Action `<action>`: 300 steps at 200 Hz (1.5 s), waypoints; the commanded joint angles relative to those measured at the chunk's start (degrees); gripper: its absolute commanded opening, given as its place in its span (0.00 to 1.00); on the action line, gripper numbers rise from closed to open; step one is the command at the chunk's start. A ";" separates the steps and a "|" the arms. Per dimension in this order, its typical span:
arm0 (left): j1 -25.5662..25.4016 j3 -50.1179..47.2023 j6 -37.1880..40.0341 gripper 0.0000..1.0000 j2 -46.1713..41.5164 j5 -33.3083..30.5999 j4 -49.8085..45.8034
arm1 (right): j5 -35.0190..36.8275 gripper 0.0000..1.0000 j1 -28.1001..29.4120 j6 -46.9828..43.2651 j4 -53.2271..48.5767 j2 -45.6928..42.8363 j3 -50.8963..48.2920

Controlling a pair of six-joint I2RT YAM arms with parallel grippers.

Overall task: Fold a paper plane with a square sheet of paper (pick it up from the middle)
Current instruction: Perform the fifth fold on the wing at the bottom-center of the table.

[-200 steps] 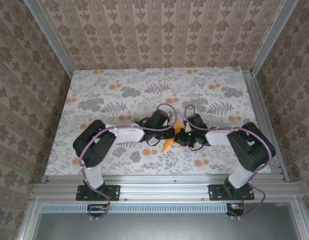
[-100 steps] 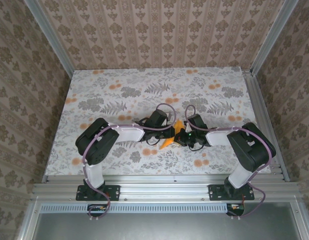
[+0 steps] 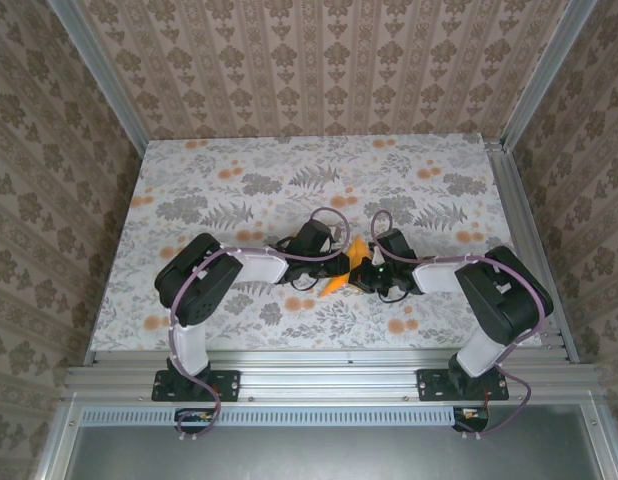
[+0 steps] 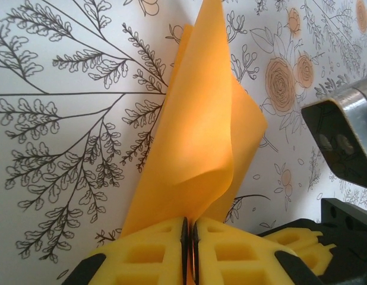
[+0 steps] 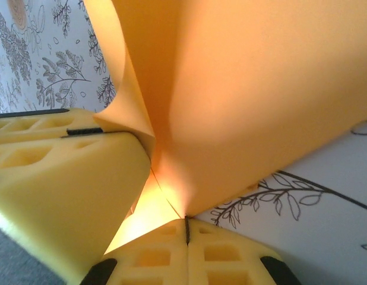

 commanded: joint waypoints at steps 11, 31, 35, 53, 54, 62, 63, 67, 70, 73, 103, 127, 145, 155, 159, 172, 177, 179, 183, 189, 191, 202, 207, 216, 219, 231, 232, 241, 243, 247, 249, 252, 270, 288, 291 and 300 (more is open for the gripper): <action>-0.44 -1.83 1.57 0.14 3.72 2.14 -4.46 | 0.78 0.06 -1.43 -0.86 1.33 -2.73 -0.68; -0.34 -1.65 1.88 0.14 3.73 2.41 -4.62 | 0.20 0.06 -2.46 -0.94 1.41 -3.46 -1.27; -0.34 -1.67 1.88 0.14 3.73 2.42 -4.69 | 0.13 0.06 -2.67 -0.96 1.35 -3.65 -1.32; -0.35 -1.45 2.20 0.14 3.73 2.68 -4.68 | -0.55 0.07 -3.87 -0.77 1.59 -4.65 -1.59; -0.31 -1.49 2.17 0.14 3.73 2.77 -4.69 | -0.53 0.07 -3.92 -0.77 1.59 -4.73 -1.64; -0.34 -1.39 2.26 0.14 3.73 2.92 -4.70 | -0.89 0.08 -4.35 -0.64 1.59 -5.09 -1.68; -0.34 -1.37 2.25 0.14 3.73 2.93 -4.70 | -0.92 0.08 -4.42 -0.66 1.59 -5.21 -1.73; -0.39 -1.37 2.36 0.14 3.73 2.94 -4.64 | -1.03 0.09 -4.63 -0.64 1.59 -5.39 -1.63; -0.44 -1.33 2.42 0.14 3.73 3.01 -4.70 | -1.23 0.09 -4.80 -0.55 1.59 -5.61 -1.61; -0.44 -1.32 2.49 0.14 3.73 3.05 -4.75 | -1.42 0.10 -4.94 -0.51 1.59 -5.68 -1.56; -0.48 -1.15 3.01 0.16 3.39 3.30 -4.70 | -2.55 0.16 -6.10 0.25 1.97 -5.37 -0.34; -0.68 -0.98 4.22 0.18 2.40 3.04 -4.70 | -3.41 0.22 -7.07 1.34 2.93 -3.73 0.78; -0.77 -0.83 5.23 0.19 1.57 3.18 -4.56 | -3.70 0.23 -7.54 1.83 2.89 -2.75 1.56; -0.79 -0.82 5.88 0.19 1.23 3.21 -4.46 | -3.86 0.26 -7.69 2.22 3.30 -2.21 1.86; -0.79 -0.80 6.17 0.19 1.11 3.25 -4.44 | -4.02 0.26 -7.86 2.45 3.57 -1.96 1.91; -0.88 -0.69 6.97 0.20 0.76 3.60 -4.45 | -4.42 0.30 -8.12 3.00 3.97 -0.99 2.38; -0.88 -0.70 7.23 0.21 0.66 3.84 -4.46 | -4.58 0.31 -8.15 3.02 3.82 -0.67 2.65; -0.88 -0.70 7.30 0.21 0.59 3.89 -4.44 | -4.60 0.31 -8.24 3.10 3.90 -0.56 2.62; -0.88 -0.73 7.37 0.21 0.45 3.99 -4.44 | -4.67 0.31 -8.25 3.20 3.92 -0.33 2.67; -0.80 -0.73 7.45 0.21 0.32 4.06 -4.60 | -4.71 0.32 -8.23 3.35 3.91 -0.11 2.70; -0.79 -0.73 7.54 0.21 0.26 4.08 -4.63 | -4.68 0.32 -8.19 3.32 3.88 -0.07 2.70; -0.77 -0.78 7.76 0.21 0.13 4.02 -4.75 | -4.73 0.32 -8.28 3.53 3.14 0.27 2.87; -0.78 -0.76 7.68 0.21 0.15 4.00 -4.83 | -4.79 0.33 -8.32 3.59 2.71 0.29 2.89; -0.71 -0.72 7.60 0.20 0.14 4.13 -4.80 | -4.74 0.35 -8.27 3.63 2.47 0.10 2.71; -0.64 -0.65 7.59 0.20 0.11 4.17 -4.89 | -4.77 0.35 -8.31 3.63 2.23 -0.04 2.70; -0.70 -0.40 7.68 0.19 0.20 4.18 -5.10 | -4.73 0.36 -8.28 3.69 1.46 -0.40 2.68; -0.71 -0.35 7.73 0.19 0.21 4.18 -5.08 | -4.77 0.36 -8.27 3.66 1.39 -0.36 2.69; -0.69 -0.23 7.77 0.18 0.30 4.22 -5.32 | -4.79 0.36 -8.34 3.98 1.17 -0.49 2.54; -0.70 -0.21 7.79 0.17 0.30 4.23 -5.32 | -4.83 0.37 -8.28 4.09 1.22 -0.48 2.42; -0.67 -0.06 7.77 0.17 0.30 4.26 -5.28 | -4.88 0.37 -8.33 4.43 1.50 -0.48 2.24; -0.68 -0.04 7.77 0.17 0.30 4.33 -5.29 | -4.96 0.37 -8.33 4.60 1.74 -0.45 2.19; -0.70 -0.03 7.86 0.17 0.30 4.35 -5.33 | -5.05 0.37 -8.27 4.81 2.12 -0.42 2.10; -0.70 0.25 8.02 0.16 0.56 4.69 -5.32 | -5.77 0.37 -8.29 5.92 3.73 1.10 2.27; -0.66 0.38 8.24 0.16 0.49 4.96 -5.41 | -6.48 0.36 -8.02 7.28 5.26 2.42 2.48; -0.69 0.40 8.29 0.16 0.42 4.96 -5.36 | -6.48 0.35 -8.03 7.38 5.33 2.60 2.52; -0.57 0.33 8.37 0.16 0.15 4.96 -5.40 | -6.48 0.35 -7.77 7.26 4.83 2.80 2.74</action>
